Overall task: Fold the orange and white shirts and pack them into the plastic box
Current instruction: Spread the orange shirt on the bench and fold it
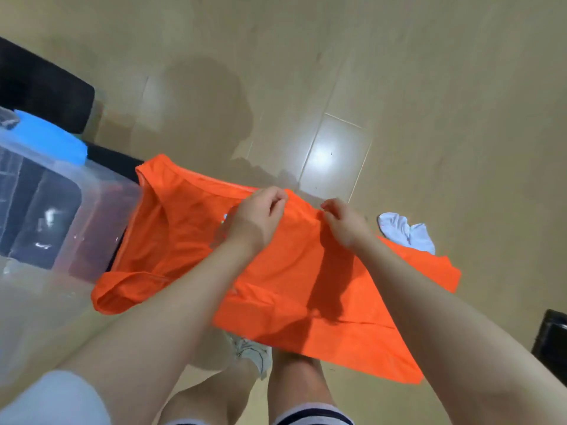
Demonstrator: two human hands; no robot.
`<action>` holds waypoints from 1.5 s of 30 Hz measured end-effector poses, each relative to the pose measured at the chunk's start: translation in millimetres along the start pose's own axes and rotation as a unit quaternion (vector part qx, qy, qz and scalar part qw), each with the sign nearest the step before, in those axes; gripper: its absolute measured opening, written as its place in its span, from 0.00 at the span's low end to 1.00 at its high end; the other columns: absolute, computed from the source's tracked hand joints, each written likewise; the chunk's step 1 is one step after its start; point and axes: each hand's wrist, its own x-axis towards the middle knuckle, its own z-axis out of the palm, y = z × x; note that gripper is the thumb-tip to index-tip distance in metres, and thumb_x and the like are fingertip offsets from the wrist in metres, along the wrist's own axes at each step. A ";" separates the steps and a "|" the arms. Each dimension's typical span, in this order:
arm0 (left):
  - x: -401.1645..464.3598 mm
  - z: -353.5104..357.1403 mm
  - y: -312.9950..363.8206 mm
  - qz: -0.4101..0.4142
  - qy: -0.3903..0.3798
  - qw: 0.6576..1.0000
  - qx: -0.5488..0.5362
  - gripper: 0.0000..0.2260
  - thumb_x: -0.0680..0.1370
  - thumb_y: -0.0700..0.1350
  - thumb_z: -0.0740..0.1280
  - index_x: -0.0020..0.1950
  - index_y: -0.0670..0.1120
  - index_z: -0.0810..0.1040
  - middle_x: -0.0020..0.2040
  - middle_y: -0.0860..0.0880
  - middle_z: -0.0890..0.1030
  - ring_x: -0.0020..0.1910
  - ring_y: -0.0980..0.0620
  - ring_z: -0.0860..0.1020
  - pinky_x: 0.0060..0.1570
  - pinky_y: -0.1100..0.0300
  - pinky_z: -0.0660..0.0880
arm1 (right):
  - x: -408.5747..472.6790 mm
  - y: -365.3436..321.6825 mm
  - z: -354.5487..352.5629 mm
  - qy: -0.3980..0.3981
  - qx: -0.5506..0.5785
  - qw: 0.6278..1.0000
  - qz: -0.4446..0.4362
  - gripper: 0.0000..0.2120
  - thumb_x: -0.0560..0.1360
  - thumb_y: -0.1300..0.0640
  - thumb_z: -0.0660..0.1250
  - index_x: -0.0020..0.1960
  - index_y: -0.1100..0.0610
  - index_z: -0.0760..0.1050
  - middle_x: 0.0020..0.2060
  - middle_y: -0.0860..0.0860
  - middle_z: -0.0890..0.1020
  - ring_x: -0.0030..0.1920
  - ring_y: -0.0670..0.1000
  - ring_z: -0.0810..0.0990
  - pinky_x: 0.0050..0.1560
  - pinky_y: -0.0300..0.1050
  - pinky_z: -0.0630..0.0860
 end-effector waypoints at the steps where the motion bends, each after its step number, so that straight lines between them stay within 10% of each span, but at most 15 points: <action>1: 16.4 2.3 4.7 0.027 -0.019 0.999 0.039 0.08 0.76 0.38 0.62 0.51 0.38 0.79 0.49 0.38 0.81 0.50 0.42 0.78 0.52 0.56 0.68 | 5.1 5.2 -5.5 -0.029 0.004 1.000 0.011 0.15 0.78 0.58 0.59 0.62 0.61 0.73 0.61 0.59 0.78 0.62 0.57 0.75 0.56 0.42 0.66; 6: 78.3 16.5 6.9 -0.027 -0.177 0.959 0.218 0.15 0.77 0.45 0.63 0.62 0.40 0.73 0.62 0.39 0.76 0.62 0.41 0.73 0.62 0.53 0.69 | 22.9 35.9 -21.3 -0.162 0.040 0.983 0.074 0.18 0.79 0.49 0.56 0.61 0.59 0.75 0.60 0.58 0.78 0.60 0.55 0.75 0.58 0.44 0.68; 11: 94.9 20.4 4.0 -0.113 -0.263 0.895 0.342 0.13 0.76 0.54 0.64 0.51 0.44 0.74 0.56 0.40 0.79 0.56 0.41 0.76 0.53 0.53 0.72 | 34.2 52.8 -29.0 -0.212 0.096 0.966 0.111 0.18 0.78 0.45 0.56 0.53 0.56 0.78 0.48 0.50 0.76 0.51 0.50 0.74 0.52 0.41 0.66; 18: 108.4 -1.0 0.4 -0.105 -0.197 0.958 0.181 0.10 0.77 0.47 0.64 0.51 0.41 0.76 0.50 0.45 0.78 0.50 0.47 0.75 0.44 0.58 0.66 | 42.3 65.5 -47.5 -0.038 0.098 0.993 0.047 0.17 0.75 0.56 0.64 0.31 0.55 0.62 0.27 0.50 0.67 0.31 0.50 0.65 0.32 0.45 0.60; 25: 107.1 -13.7 -2.4 -0.118 -0.246 0.962 0.030 0.09 0.73 0.42 0.70 0.48 0.50 0.72 0.35 0.52 0.74 0.33 0.54 0.71 0.34 0.62 0.67 | 17.1 60.6 -58.2 -0.068 0.075 0.995 0.025 0.12 0.71 0.52 0.69 0.50 0.57 0.75 0.40 0.51 0.77 0.42 0.51 0.74 0.45 0.46 0.70; 30: 73.1 -45.1 20.1 0.058 -0.258 0.961 0.082 0.03 0.71 0.43 0.68 0.43 0.50 0.76 0.35 0.53 0.75 0.31 0.67 0.72 0.38 0.67 0.67 | -34.9 50.7 -63.4 0.037 -0.095 0.993 -0.060 0.08 0.73 0.59 0.65 0.49 0.62 0.74 0.40 0.57 0.77 0.45 0.59 0.75 0.38 0.45 0.62; 35: 2.8 -59.2 9.0 0.244 -0.241 0.900 0.270 0.09 0.67 0.43 0.58 0.45 0.46 0.74 0.42 0.42 0.77 0.41 0.44 0.76 0.42 0.55 0.73 | -113.2 47.1 -29.2 0.131 -0.272 0.950 -0.077 0.07 0.63 0.67 0.67 0.41 0.61 0.74 0.34 0.58 0.78 0.34 0.61 0.79 0.28 0.48 0.70; 37: -21.6 -52.2 -5.3 0.293 -0.219 0.866 0.341 0.08 0.66 0.39 0.58 0.42 0.49 0.69 0.37 0.42 0.77 0.35 0.42 0.77 0.31 0.54 0.75 | -134.8 52.7 -9.9 0.120 -0.271 0.954 -0.048 0.12 0.67 0.64 0.58 0.47 0.60 0.76 0.40 0.59 0.80 0.41 0.61 0.81 0.39 0.52 0.76; 40: -49.6 -34.7 -17.6 0.207 -0.234 0.802 0.509 0.09 0.71 0.37 0.64 0.49 0.46 0.75 0.47 0.42 0.77 0.47 0.41 0.77 0.41 0.52 0.75 | -148.6 72.9 19.2 -0.002 -0.267 0.964 0.008 0.24 0.74 0.62 0.49 0.70 0.58 0.63 0.68 0.59 0.69 0.70 0.60 0.66 0.71 0.53 0.57; 42: -62.1 -23.6 -20.5 0.114 -0.229 0.801 0.541 0.11 0.74 0.42 0.61 0.55 0.43 0.74 0.54 0.42 0.74 0.55 0.40 0.73 0.50 0.50 0.72 | -151.9 83.1 22.9 0.007 -0.204 0.979 -0.002 0.26 0.74 0.62 0.54 0.71 0.57 0.62 0.71 0.58 0.65 0.71 0.60 0.63 0.73 0.54 0.55; 45: -71.2 -3.4 -12.6 0.140 -0.197 0.846 0.475 0.09 0.69 0.44 0.66 0.45 0.41 0.77 0.42 0.40 0.78 0.43 0.38 0.78 0.37 0.49 0.75 | -152.0 97.8 10.3 0.155 -0.082 0.984 0.014 0.21 0.72 0.61 0.57 0.65 0.59 0.70 0.67 0.60 0.71 0.65 0.63 0.70 0.65 0.55 0.66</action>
